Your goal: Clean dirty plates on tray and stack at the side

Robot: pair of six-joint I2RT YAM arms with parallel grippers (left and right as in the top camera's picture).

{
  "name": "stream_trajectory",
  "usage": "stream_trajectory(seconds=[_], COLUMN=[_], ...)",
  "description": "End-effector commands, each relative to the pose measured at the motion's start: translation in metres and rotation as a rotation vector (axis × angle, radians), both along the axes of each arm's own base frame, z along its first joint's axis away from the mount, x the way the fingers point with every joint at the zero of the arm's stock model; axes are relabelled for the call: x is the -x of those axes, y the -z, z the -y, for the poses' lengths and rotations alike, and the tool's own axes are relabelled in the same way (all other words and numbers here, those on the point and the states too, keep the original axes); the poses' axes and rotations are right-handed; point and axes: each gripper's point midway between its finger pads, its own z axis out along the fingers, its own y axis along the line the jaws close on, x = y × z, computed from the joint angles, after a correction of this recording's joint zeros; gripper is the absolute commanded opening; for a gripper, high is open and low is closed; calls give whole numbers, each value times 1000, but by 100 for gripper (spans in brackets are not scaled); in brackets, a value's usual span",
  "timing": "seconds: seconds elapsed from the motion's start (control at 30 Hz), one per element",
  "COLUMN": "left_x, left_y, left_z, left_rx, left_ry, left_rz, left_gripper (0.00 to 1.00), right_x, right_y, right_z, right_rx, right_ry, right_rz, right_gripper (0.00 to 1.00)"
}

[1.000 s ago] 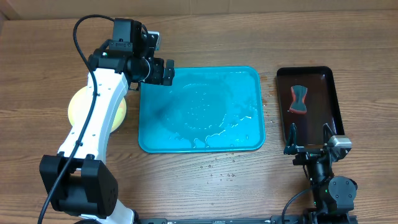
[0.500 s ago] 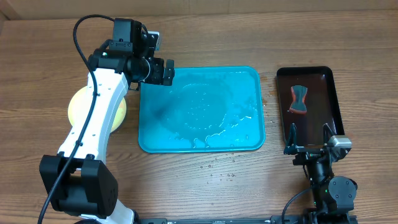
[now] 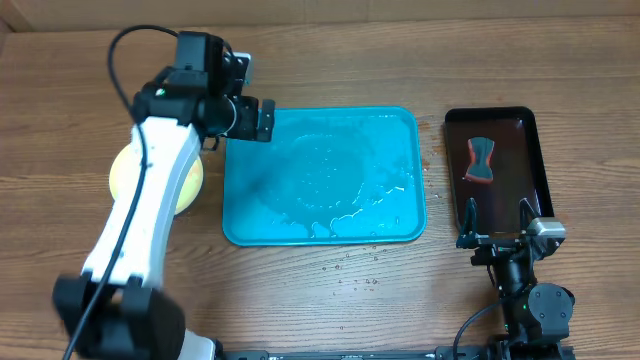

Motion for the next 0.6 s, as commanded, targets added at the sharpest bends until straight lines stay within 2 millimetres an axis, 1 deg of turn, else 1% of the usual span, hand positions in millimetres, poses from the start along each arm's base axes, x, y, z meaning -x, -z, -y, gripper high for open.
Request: stream_trajectory(seconds=[0.0, 0.03, 0.1, 0.17, 0.27, 0.37, 0.47, 0.57], left_x=[18, 24, 38, 54, 78, 97, 112, 125], left_y=[-64, -73, -86, -89, -81, -70, -57, -46], left_z=[-12, -14, -20, -29, -45, -55, -60, -61], left_rx=[-20, -18, -16, -12, -10, -9, -16, -47], left_ry=[-22, -21, -25, -48, -92, -118, -133, -108], left_rz=[197, 243, 329, 403, 508, 599, 694, 787], left_gripper=[100, 100, 100, 99, 100, 100, 99, 100], right_x=[0, 0, 0, 0, 0, 0, 0, 0], right_y=[2, 2, 2, 2, 2, 2, 2, 2], right_z=[2, 2, 2, 2, 2, 2, 2, 2], right_rx=[4, 4, 4, 4, 4, 4, 4, 4], right_ry=[9, 9, 9, 9, 9, 9, 9, 9], right_rz=[5, 5, 5, 5, 5, 5, 5, 5], right_gripper=[100, 100, 100, 100, 100, 100, 100, 100])
